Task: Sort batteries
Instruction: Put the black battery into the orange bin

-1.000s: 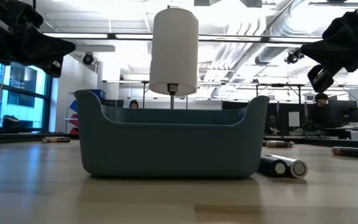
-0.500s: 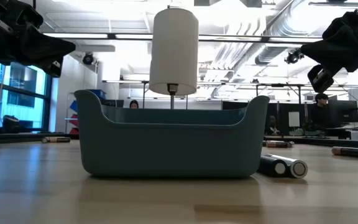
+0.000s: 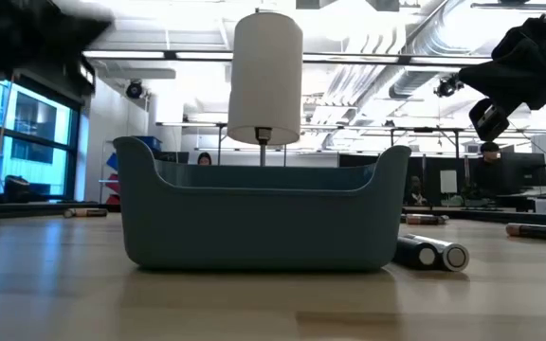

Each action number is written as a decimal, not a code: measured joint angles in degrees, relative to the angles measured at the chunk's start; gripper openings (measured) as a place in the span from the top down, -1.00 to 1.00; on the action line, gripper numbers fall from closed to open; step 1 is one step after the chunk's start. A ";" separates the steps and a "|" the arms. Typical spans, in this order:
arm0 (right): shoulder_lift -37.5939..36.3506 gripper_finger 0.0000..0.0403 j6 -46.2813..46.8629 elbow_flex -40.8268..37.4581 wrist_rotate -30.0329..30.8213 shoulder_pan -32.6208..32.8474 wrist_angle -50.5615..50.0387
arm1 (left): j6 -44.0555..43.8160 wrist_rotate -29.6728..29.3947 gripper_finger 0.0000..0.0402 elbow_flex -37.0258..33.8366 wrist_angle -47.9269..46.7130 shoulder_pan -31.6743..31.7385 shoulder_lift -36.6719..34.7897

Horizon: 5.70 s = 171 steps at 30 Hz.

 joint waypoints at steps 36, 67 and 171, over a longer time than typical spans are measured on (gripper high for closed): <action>0.02 1.00 0.00 0.00 0.02 -0.02 0.00 | 38.31 16.09 -0.10 62.44 -51.49 2.11 97.57; 0.02 1.00 0.00 0.00 0.02 0.00 0.00 | 33.61 9.73 0.67 58.81 -42.19 -2.56 101.08; 1.03 1.00 0.00 0.02 0.14 0.00 -0.02 | 22.69 -1.35 0.83 58.25 -38.87 10.15 90.95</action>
